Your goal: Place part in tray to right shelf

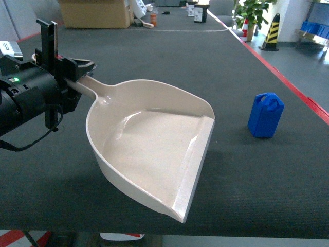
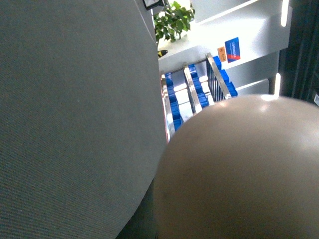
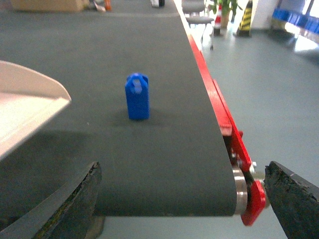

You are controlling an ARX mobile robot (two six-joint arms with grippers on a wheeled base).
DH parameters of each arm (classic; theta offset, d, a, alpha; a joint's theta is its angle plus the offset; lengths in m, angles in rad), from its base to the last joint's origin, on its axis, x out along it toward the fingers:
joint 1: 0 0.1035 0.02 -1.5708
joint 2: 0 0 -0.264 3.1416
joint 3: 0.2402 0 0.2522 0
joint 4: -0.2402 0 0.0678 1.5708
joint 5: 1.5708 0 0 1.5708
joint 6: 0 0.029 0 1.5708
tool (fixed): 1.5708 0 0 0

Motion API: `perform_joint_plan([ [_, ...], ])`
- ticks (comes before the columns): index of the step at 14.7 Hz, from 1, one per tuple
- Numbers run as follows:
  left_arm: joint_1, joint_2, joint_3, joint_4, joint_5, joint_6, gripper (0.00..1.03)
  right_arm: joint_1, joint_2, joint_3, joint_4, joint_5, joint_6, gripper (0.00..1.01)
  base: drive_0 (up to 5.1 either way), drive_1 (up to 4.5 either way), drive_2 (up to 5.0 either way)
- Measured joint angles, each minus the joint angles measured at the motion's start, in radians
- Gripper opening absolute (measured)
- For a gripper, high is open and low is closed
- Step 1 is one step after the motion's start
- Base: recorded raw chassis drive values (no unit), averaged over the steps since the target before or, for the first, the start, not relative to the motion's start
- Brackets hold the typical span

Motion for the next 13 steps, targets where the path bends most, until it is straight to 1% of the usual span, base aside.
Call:
perform_joint_plan([
  [1, -0.004, 0.0, 0.0, 0.001, 0.002, 0.001, 0.14, -0.002, 0.171, 0.045, 0.065, 0.001, 0.0, 0.98, 0.0, 0.0, 0.0],
  [3, -0.005, 0.0, 0.0, -0.001, 0.004, 0.002, 0.14, -0.007, 0.548, 0.217, 0.28, -0.01, 0.011, 0.98, 0.0, 0.0, 0.0],
  [4, -0.003, 0.0, 0.0, -0.002, 0.003, 0.002, 0.14, 0.002, 0.713, 0.306, 0.343, -0.009, 0.012, 0.98, 0.0, 0.0, 0.0],
  [5, 0.001, 0.0, 0.0, 0.003, 0.002, 0.002, 0.14, 0.008, 0.874, 0.392, 0.369, 0.0, 0.017, 0.98, 0.0, 0.0, 0.0],
  [6, 0.001, 0.0, 0.0, 0.003, 0.002, 0.002, 0.14, 0.019, 1.025, 0.481, 0.335, -0.002, 0.03, 0.98, 0.0, 0.0, 0.0],
  [7, 0.001, 0.0, 0.0, 0.0, 0.002, 0.003, 0.14, 0.033, 1.214, 0.602, 0.29, 0.01, 0.056, 0.98, 0.0, 0.0, 0.0],
  [9, 0.001, 0.0, 0.001, 0.002, 0.002, 0.003, 0.14, 0.059, 1.453, 0.826, 0.209, 0.045, 0.103, 0.98, 0.0, 0.0, 0.0],
  [10, 0.001, 0.0, 0.001, 0.001, 0.002, 0.003, 0.14, 0.067, 1.538, 0.924, 0.172, 0.047, 0.122, 0.98, 0.0, 0.0, 0.0],
  [11, 0.001, 0.0, 0.001, 0.002, 0.002, 0.002, 0.14, 0.076, 1.618, 1.011, 0.134, 0.058, 0.133, 0.98, 0.0, 0.0, 0.0],
  [12, 0.001, 0.0, 0.001, 0.001, 0.002, 0.003, 0.14, 0.085, 1.702, 1.098, 0.097, 0.08, 0.136, 0.98, 0.0, 0.0, 0.0],
  [13, 0.001, 0.0, 0.001, 0.002, 0.003, 0.003, 0.14, 0.087, 1.76, 1.162, 0.057, 0.085, 0.144, 0.98, 0.0, 0.0, 0.0],
])
